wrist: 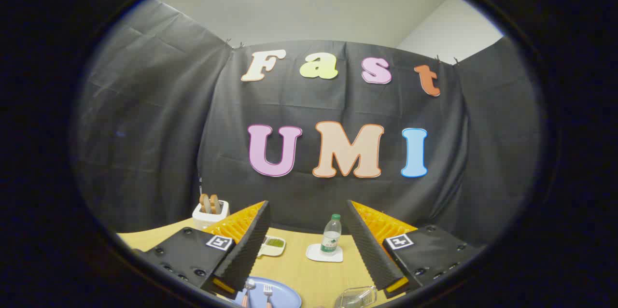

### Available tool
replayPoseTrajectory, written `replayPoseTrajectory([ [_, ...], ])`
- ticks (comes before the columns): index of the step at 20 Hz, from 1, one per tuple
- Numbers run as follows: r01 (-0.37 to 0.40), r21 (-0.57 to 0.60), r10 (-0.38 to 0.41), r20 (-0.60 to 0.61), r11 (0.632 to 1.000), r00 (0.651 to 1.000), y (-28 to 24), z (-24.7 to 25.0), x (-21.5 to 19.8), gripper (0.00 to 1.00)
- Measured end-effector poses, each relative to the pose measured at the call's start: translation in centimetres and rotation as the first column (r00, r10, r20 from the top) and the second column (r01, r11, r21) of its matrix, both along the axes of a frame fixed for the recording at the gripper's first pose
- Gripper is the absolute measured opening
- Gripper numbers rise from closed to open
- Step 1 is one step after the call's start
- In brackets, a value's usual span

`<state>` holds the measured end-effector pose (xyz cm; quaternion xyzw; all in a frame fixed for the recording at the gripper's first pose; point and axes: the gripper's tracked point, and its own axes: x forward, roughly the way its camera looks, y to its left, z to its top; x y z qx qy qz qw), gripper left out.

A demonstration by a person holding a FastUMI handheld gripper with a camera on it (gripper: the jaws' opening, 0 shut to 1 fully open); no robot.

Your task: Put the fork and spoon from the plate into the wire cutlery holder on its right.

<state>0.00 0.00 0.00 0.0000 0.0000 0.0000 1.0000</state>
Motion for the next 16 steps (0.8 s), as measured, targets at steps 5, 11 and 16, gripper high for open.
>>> replayPoseTrajectory([
  [5, -0.007, 0.008, 0.007, -0.026, 1.0, 1.0, 0.1, -0.7, 0.3, 0.99],
  [11, -0.024, -0.002, 0.024, -0.04, 1.0, 0.999, 0.3, -1.2, 0.3, 0.99],
  [16, -0.047, -0.008, 0.046, -0.044, 0.999, 0.998, 0.7, -1.3, 0.2, 0.99],
])
